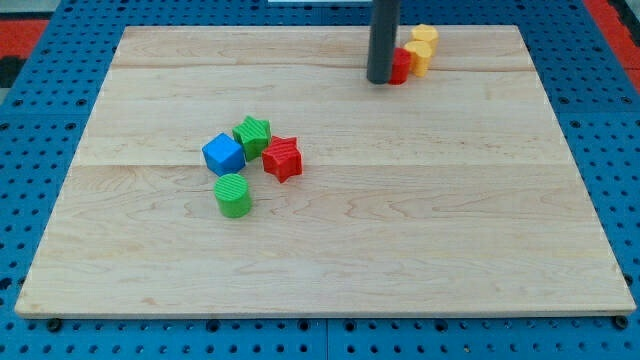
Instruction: Place the green circle below the green star
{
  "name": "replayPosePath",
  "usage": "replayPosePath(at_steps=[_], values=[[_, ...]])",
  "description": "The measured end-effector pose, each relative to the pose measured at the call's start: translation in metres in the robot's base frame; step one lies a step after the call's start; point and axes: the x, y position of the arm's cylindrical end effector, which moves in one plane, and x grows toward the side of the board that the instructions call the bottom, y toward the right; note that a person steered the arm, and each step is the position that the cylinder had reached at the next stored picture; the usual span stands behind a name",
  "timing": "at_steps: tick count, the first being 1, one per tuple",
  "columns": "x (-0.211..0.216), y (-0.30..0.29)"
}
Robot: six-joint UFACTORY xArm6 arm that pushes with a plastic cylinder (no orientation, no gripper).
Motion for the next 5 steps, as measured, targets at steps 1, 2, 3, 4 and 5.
replayPosePath(at_steps=[1, 2, 3, 4, 5], values=[[0.062, -0.012], [0.136, -0.008], [0.192, -0.045], [0.251, -0.103], [0.254, -0.148]])
